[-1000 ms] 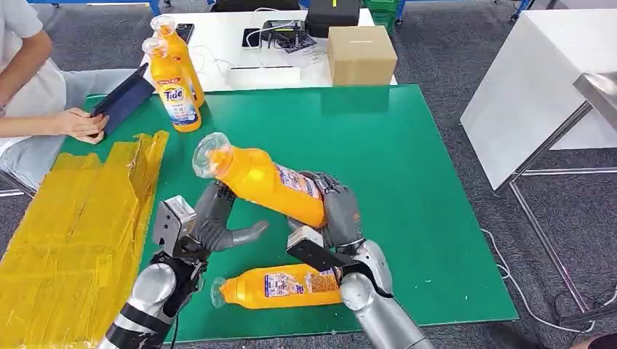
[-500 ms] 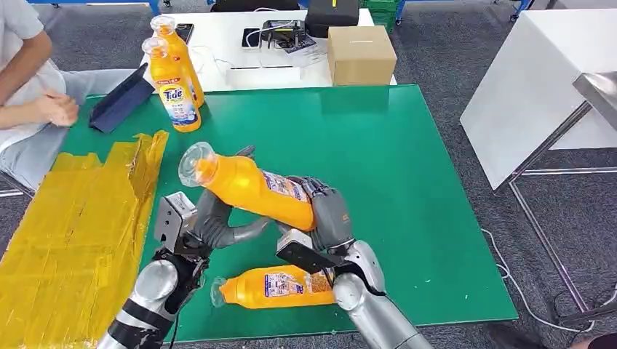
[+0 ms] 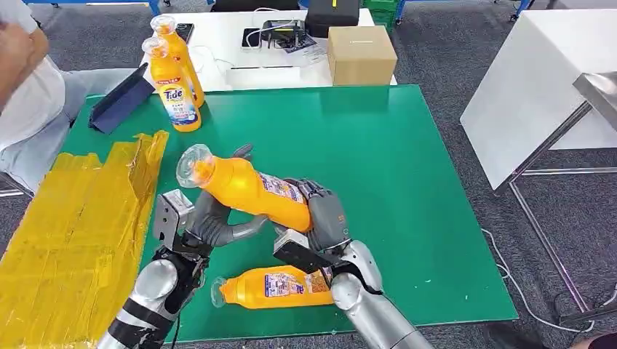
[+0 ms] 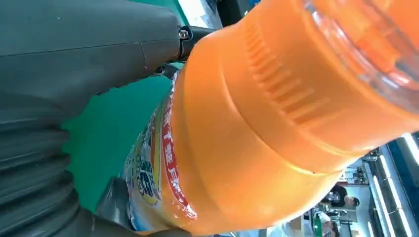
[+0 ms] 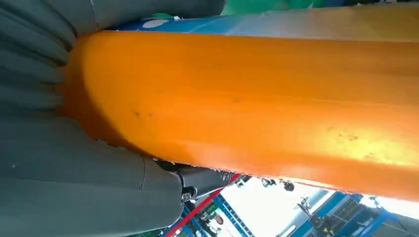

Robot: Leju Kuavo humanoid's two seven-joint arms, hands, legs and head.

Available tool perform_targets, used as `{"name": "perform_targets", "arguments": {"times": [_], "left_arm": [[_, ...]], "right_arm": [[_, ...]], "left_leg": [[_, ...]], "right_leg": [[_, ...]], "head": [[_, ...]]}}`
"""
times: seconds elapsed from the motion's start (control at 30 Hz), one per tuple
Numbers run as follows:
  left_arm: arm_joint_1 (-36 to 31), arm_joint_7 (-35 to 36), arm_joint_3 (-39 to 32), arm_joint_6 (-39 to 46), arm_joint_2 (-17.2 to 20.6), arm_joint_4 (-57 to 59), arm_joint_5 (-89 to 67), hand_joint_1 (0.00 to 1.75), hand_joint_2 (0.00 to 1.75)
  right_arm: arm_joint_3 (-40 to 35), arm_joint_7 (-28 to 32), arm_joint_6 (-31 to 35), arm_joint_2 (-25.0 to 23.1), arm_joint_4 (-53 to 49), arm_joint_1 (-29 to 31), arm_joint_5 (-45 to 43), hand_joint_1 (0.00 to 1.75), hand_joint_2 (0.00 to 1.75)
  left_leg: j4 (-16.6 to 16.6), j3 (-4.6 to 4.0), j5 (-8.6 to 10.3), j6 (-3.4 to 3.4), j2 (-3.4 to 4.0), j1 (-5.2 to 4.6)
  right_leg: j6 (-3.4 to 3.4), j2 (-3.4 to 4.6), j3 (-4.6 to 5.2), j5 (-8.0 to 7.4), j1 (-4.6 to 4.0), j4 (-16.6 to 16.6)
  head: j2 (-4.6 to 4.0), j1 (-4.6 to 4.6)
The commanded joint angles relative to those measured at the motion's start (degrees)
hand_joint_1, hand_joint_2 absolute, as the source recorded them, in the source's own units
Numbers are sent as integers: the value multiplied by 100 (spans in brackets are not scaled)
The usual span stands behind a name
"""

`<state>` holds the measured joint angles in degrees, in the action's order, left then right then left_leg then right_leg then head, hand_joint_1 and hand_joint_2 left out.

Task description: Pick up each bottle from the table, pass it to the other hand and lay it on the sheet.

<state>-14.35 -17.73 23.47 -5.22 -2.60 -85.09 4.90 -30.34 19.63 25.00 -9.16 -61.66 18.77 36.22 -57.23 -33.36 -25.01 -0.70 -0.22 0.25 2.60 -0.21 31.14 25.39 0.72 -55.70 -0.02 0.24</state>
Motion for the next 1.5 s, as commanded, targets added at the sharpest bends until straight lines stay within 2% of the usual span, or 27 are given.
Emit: {"name": "perform_targets", "arguments": {"times": [0.03,0.37,0.4,0.43,0.7,1.33,1.37,1.4,1.5], "left_arm": [[-266,137,54,-243,23,354,579,0,175],[-310,265,301,-316,-68,562,815,0,175],[-302,264,315,-311,-78,565,810,73,175],[-285,263,347,-313,-98,573,809,175,175],[-284,254,415,-321,-99,605,845,175,175],[-238,157,234,-175,-53,485,950,175,175],[-230,135,192,-133,-47,462,948,175,175],[-227,124,172,-111,-40,452,942,175,175],[-248,68,101,-23,54,401,827,175,175]], "right_arm": [[-278,-31,72,24,518,330,85,175,175],[-443,-55,142,-24,661,397,112,175,175],[-446,-56,138,-22,663,397,110,175,175],[-451,-61,131,-16,672,397,105,175,175],[-472,-59,149,-17,726,399,73,175,175],[-399,-18,229,-2,654,361,-79,175,175],[-371,18,246,5,565,331,-129,119,175],[-360,43,278,11,508,310,-139,0,175],[-340,79,319,55,128,193,-200,0,175]], "left_leg": [[2,9,-2,2,2,1],[2,12,-3,2,-3,2],[2,11,-2,1,0,2],[1,30,-10,3,2,7],[2,8,-2,2,0,1],[2,16,-6,2,5,2],[2,12,-4,2,3,1],[1,19,-8,3,5,3],[0,16,-8,3,6,4]], "right_leg": [[-5,2,-10,2,-2,3],[-6,-3,-14,3,-3,4],[-5,-1,-12,2,-3,4],[-12,1,-33,7,-9,9],[-5,0,-8,2,-2,3],[-8,4,-15,4,-3,4],[-7,3,-12,4,-2,3],[-9,5,-19,6,-5,4],[-9,5,-16,6,-5,3]], "head": [[0,0],[0,0],[0,0],[0,-2],[0,0],[0,0],[0,0],[0,0],[0,-2]]}}
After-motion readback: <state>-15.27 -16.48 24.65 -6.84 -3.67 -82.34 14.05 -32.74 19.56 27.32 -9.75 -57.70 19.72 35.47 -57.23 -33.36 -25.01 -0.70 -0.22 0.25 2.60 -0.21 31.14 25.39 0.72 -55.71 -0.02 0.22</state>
